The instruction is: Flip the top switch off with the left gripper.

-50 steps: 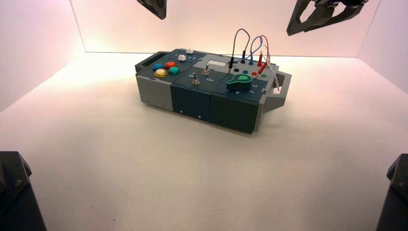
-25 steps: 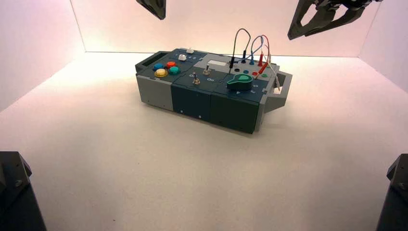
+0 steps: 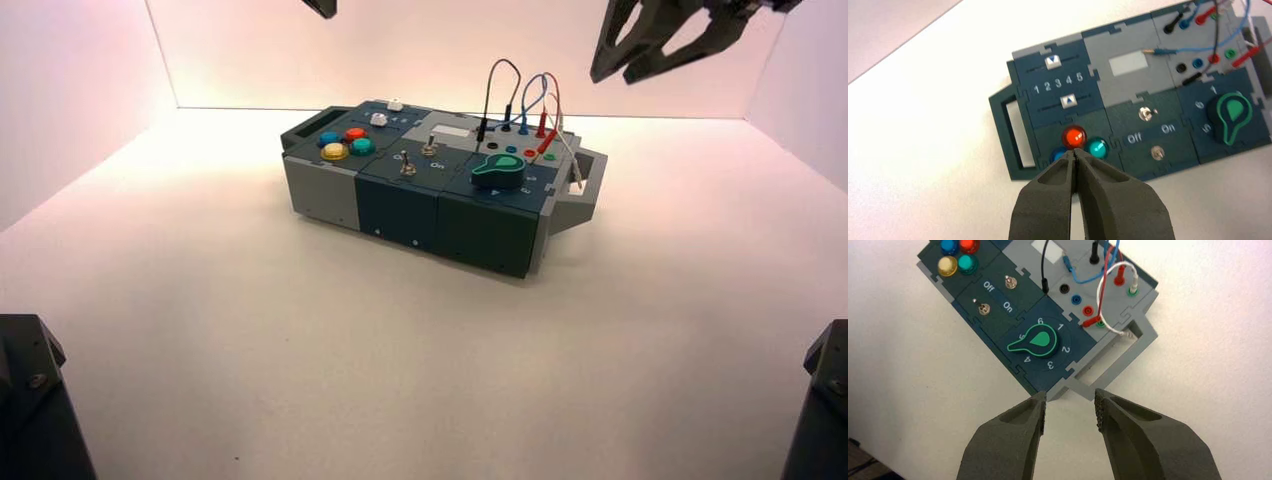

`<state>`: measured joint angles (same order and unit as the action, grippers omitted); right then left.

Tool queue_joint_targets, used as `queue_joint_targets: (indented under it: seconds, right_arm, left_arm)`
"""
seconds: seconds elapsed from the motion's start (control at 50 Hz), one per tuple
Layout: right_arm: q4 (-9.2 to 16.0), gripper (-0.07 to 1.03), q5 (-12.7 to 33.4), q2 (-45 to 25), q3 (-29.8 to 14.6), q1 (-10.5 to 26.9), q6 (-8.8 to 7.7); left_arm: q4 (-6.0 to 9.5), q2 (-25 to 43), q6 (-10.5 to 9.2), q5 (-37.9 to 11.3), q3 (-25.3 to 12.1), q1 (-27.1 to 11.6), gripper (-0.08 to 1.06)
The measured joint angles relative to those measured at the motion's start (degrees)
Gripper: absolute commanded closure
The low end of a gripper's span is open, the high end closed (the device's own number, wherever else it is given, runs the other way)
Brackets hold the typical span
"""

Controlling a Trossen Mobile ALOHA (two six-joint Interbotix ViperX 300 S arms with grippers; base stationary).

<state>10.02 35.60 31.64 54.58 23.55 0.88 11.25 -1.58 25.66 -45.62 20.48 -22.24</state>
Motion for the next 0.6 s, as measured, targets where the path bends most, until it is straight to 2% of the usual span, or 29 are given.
queue_joint_targets:
  seconds: [0.02,0.16,0.18,0.2,0.24,0.32,0.42,0.46,0.48,0.52,0.6]
  right_arm:
    - [0.0,0.49,0.0,-0.2,0.0,0.1,0.00]
    - [0.0,0.58,0.1,-2.6,-0.3,-0.4,3.69]
    - [0.0,0.59,0.2,-3.2,-0.3,-0.6,4.83]
    - [0.0,0.60,0.2,-3.2,-0.3,-0.6,4.83]
    - [0.0,0.61,0.2,-4.0,-0.3,-1.1,6.86]
    - [0.1,0.63,0.2,-4.7,-0.3,-1.7,9.23]
    - [0.0,0.74,0.2,-5.4,-0.3,-1.9,11.60]
    - [0.0,0.77,0.3,-5.5,-0.3,-1.9,11.95]
    - [0.0,0.84,0.3,-5.7,-0.3,-2.0,12.48]
    - [-0.1,0.88,0.4,-6.2,-0.4,-2.2,13.71]
    - [0.0,0.93,0.5,-7.1,-0.4,-2.5,14.68]
  left_arm:
    - [0.09,-0.1,0.00,-0.4,0.1,0.0,1.01]
    - [0.53,-1.4,-0.09,-2.7,0.4,-0.4,1.01]
    - [0.70,-1.5,-0.09,-2.9,0.4,-0.4,1.01]
    - [0.97,-1.8,-0.09,-3.0,0.6,-0.6,1.01]
    - [1.32,-2.1,-0.09,-3.2,0.7,-1.0,1.01]
    - [2.46,-2.8,-0.35,-3.5,1.0,-1.9,1.01]
    - [3.16,-3.5,-1.32,-4.3,1.0,-3.3,1.01]
    - [3.25,-3.7,-1.41,-4.4,1.0,-3.6,1.01]
    - [3.25,-3.7,-1.58,-4.5,1.1,-3.9,1.01]
    - [3.34,-3.9,-1.85,-4.5,1.1,-4.3,1.01]
    - [3.43,-4.0,-3.08,-4.6,1.4,-5.1,1.01]
